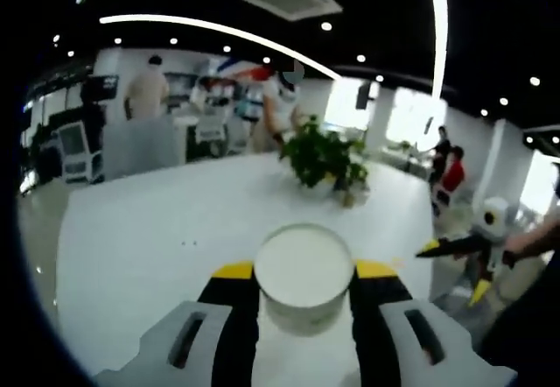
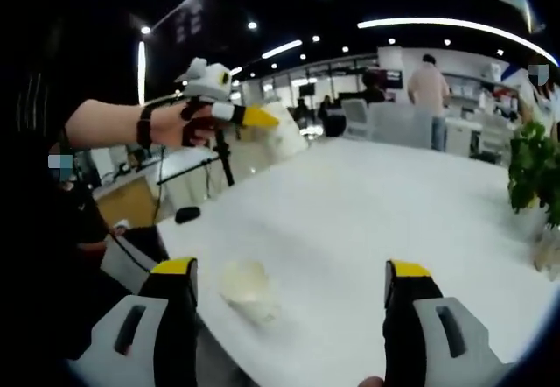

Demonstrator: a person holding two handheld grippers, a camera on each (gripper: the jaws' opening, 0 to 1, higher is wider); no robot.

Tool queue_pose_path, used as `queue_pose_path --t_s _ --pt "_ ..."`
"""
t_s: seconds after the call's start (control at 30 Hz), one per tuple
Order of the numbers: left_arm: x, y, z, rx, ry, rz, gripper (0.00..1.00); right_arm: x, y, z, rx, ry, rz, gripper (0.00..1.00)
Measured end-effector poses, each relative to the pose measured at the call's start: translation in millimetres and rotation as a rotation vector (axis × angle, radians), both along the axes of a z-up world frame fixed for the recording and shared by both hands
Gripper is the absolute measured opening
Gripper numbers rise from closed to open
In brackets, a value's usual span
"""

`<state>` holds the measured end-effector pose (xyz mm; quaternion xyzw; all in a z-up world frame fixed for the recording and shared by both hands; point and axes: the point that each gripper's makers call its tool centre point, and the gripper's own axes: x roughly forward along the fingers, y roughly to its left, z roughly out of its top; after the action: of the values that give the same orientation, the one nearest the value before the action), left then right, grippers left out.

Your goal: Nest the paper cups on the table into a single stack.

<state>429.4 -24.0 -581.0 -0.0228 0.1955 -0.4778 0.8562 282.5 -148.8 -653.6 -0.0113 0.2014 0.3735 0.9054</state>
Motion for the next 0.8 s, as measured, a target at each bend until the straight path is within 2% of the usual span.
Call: queue_pose_path --t_s 0.03,0.2,0.27,0.37,0.47,0.63,0.8 --pt "-5.4 -3 3.9 -0.022 0.017 -0.015 0.39 -1 4 3.0 0.002 -0.005 0.002 0.86" --pt "-27.0 -11 17.2 -0.045 -0.003 -0.092 0.39 -1 41 33.3 0.064 -0.046 0.037 0.86" --pt "-33.3 -14 20.8 -0.076 0.027 -0.107 0.39 1 55 47.5 0.100 -0.070 0.056 0.86" --pt "-42.8 -15 24.1 -0.081 0.021 -0.136 0.39 4 71 63.2 0.127 -0.098 0.076 0.86" --pt "-49.0 -15 25.6 -0.073 0.000 -0.154 0.39 6 81 69.1 0.140 -0.106 0.091 0.86" --pt "-59.7 -19 32.6 -0.100 0.002 -0.187 0.39 4 98 65.7 0.157 -0.086 0.127 0.85" --pt "-68.2 -23 33.9 -0.117 0.008 -0.222 0.39 1 107 66.9 0.171 -0.090 0.153 0.83"
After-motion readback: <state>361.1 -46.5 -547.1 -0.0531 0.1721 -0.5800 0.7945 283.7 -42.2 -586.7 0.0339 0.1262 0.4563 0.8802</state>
